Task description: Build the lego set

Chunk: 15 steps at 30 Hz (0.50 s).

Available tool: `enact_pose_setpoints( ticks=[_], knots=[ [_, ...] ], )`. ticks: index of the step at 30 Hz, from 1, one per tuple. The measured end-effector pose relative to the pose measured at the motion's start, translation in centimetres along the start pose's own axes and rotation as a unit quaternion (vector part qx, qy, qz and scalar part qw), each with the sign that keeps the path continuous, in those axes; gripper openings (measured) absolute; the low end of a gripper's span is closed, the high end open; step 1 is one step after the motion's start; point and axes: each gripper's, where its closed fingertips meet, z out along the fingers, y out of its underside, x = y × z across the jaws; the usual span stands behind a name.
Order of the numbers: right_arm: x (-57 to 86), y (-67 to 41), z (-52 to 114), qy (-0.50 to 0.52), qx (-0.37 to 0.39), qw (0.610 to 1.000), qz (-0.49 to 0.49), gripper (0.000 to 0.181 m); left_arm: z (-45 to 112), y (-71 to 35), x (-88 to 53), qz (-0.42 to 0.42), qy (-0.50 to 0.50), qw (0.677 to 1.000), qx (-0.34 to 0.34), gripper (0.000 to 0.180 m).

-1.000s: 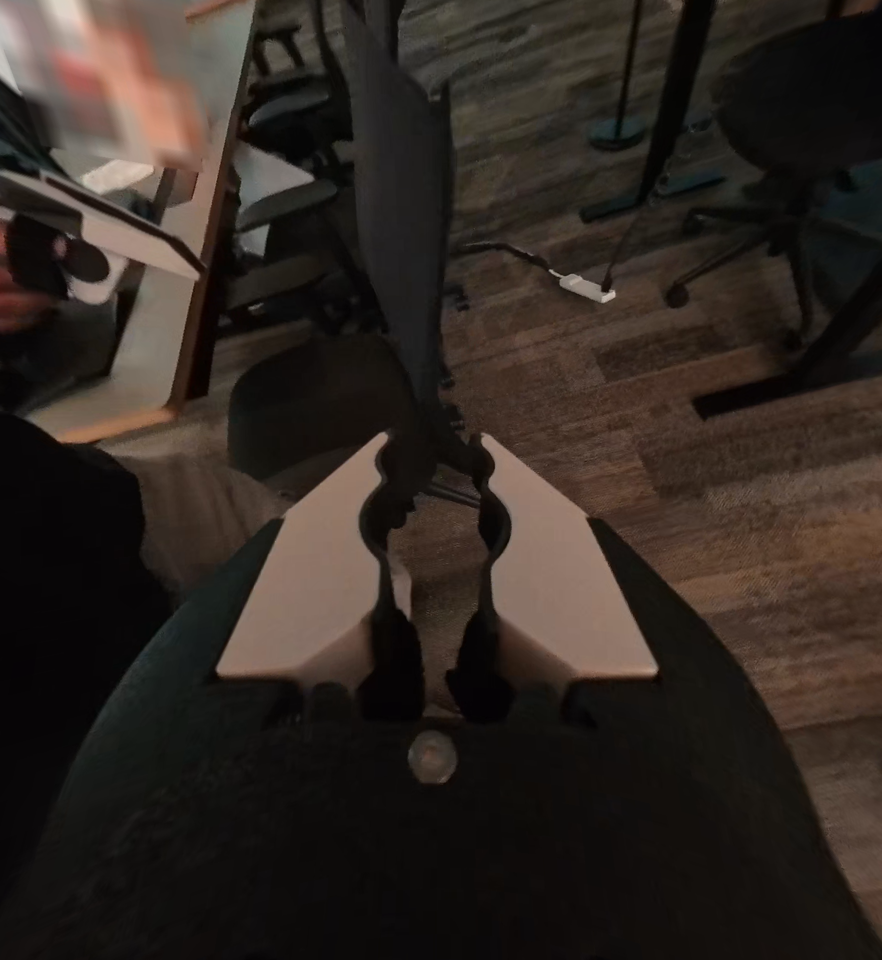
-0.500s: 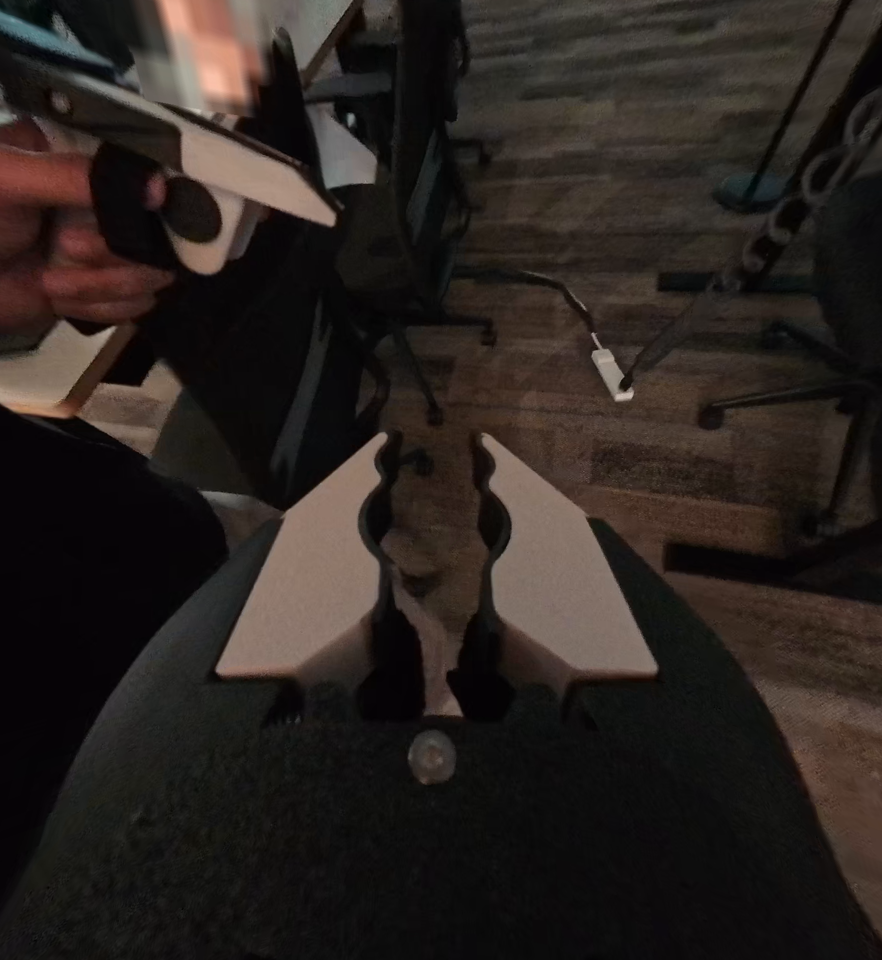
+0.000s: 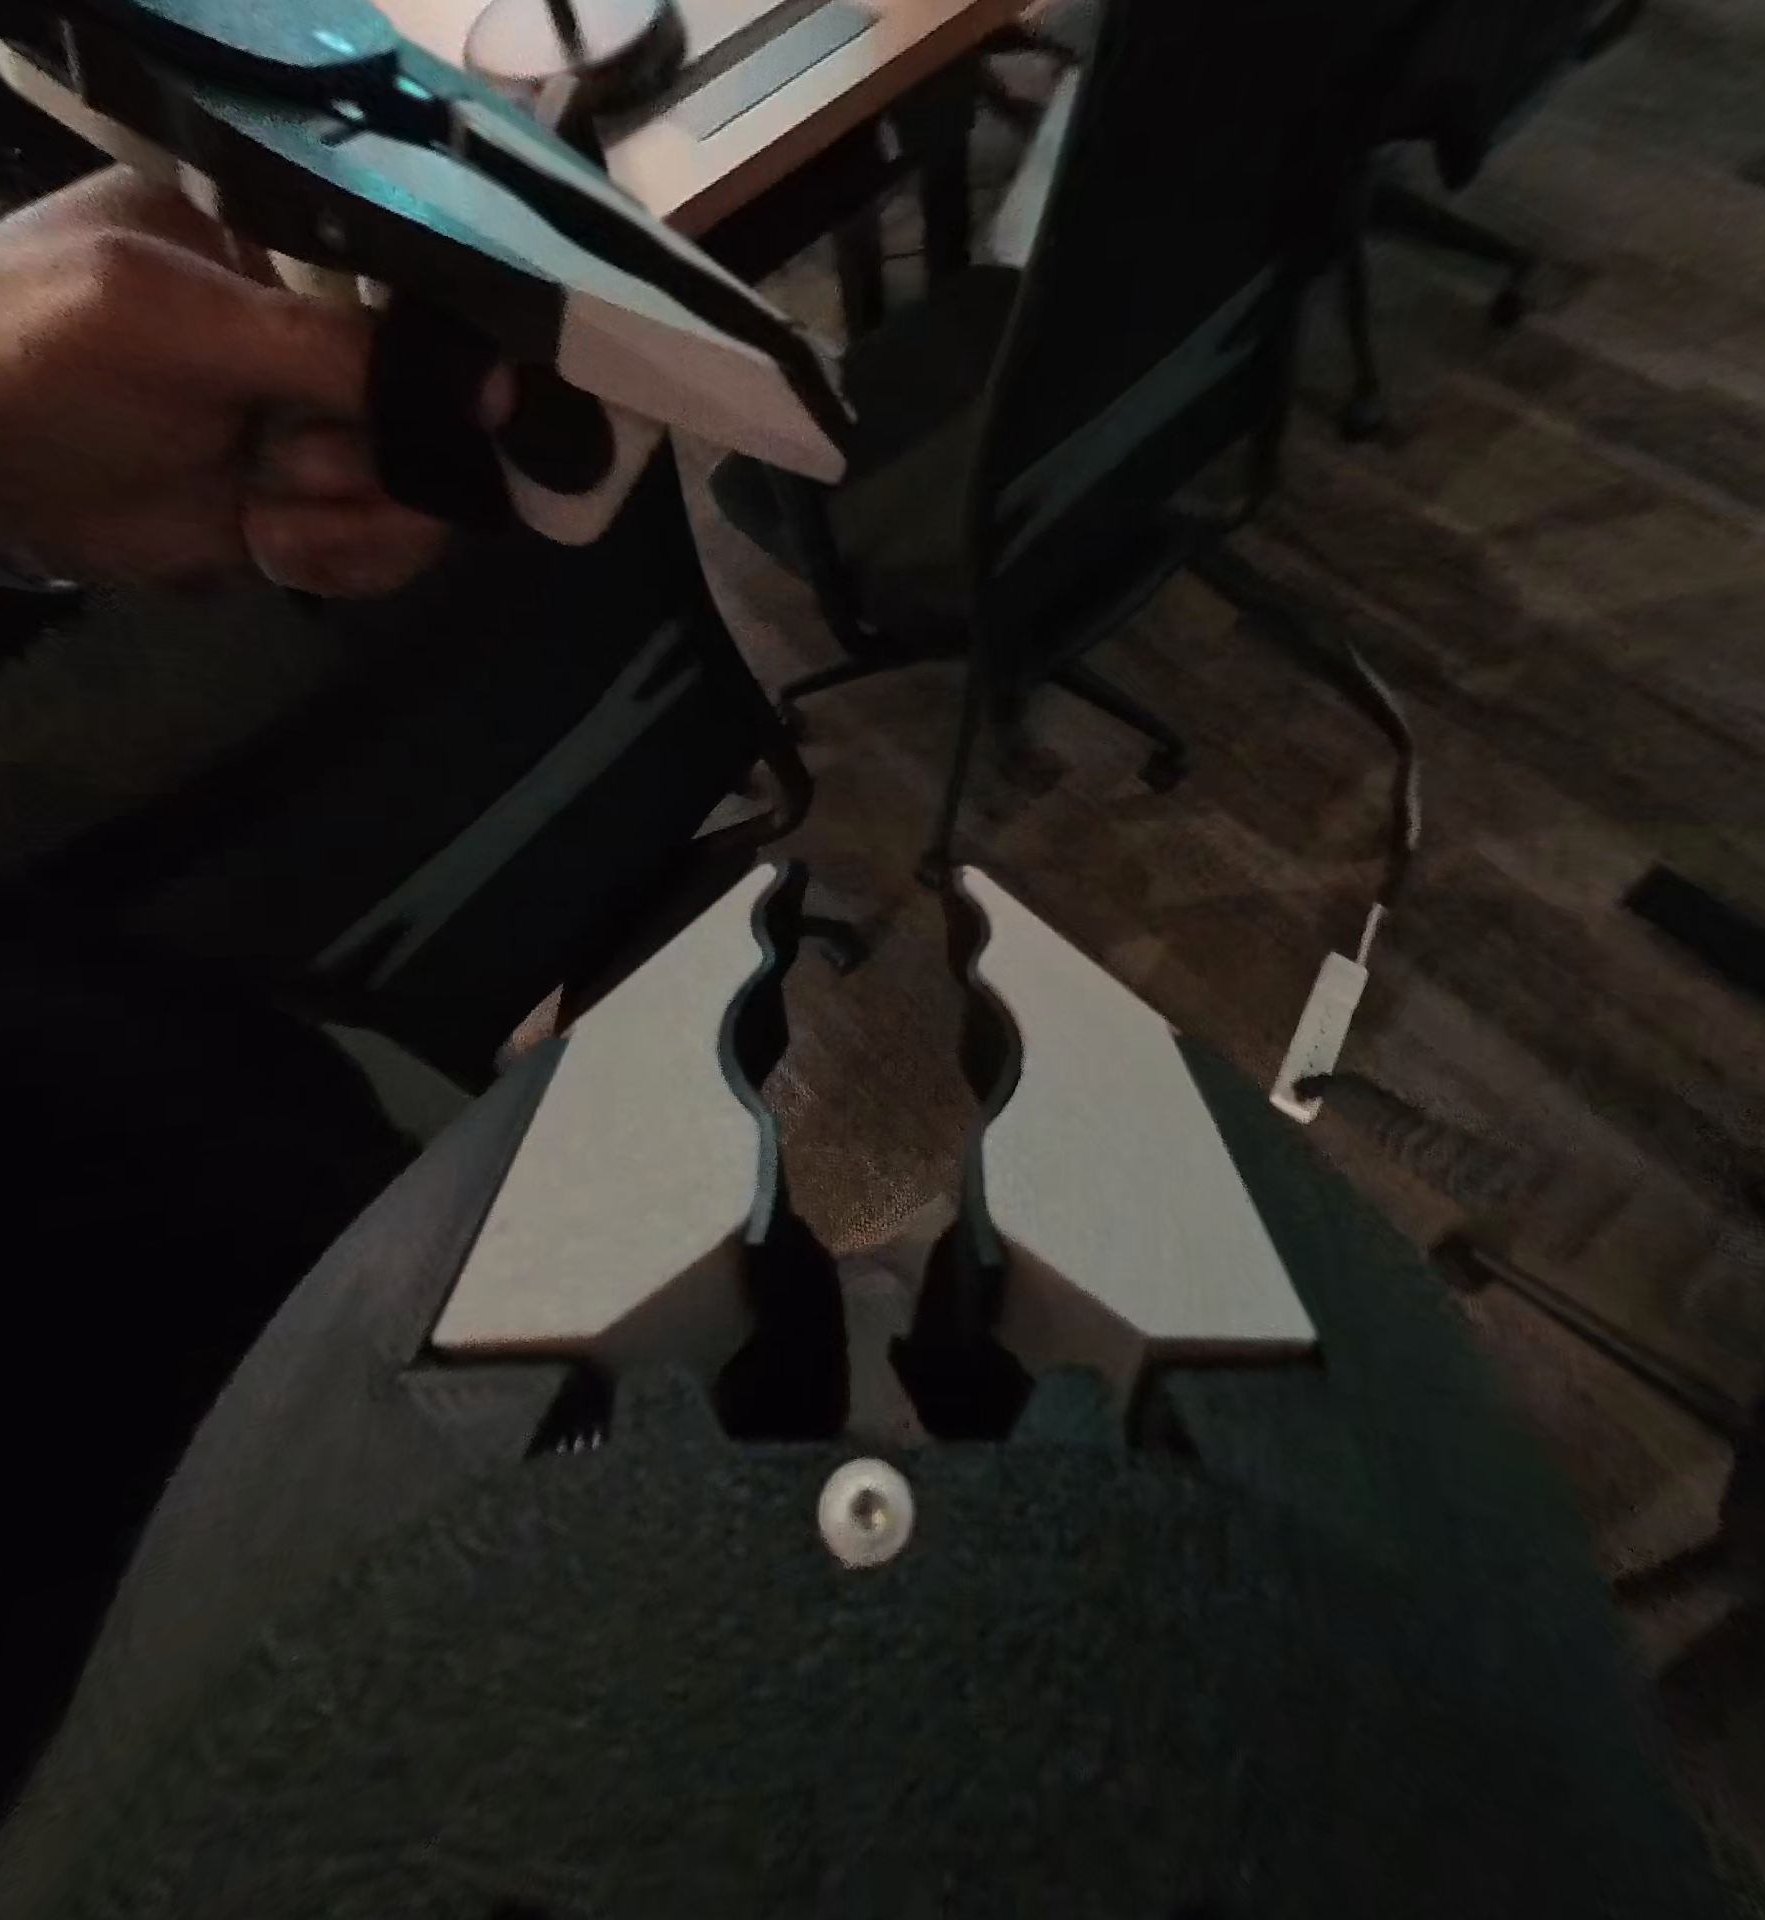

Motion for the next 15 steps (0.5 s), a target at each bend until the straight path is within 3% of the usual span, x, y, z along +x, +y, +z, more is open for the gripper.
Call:
enact_pose_setpoints(
  ticks=[4, 8, 15],
  knots=[
    [7.7, -6.5, 6.4, -0.057, 0.01, 0.998, -0.021, 0.027, 4.1, -4.6, -6.7, -0.043, -0.079, 0.996, -0.004, 0.017],
    [17.4, -15.2, 13.0, -0.037, 0.0, 0.999, -0.002, 0.026, 5.2, -9.4, -12.4, -0.082, -0.144, 0.986, -0.002, 0.017],
    [31.3, -37.8, 27.9, -0.057, 0.078, 0.995, -0.021, 0.038, 7.0, -17.5, -23.8, -0.117, -0.229, 0.966, 0.02, 0.018]
  ],
)
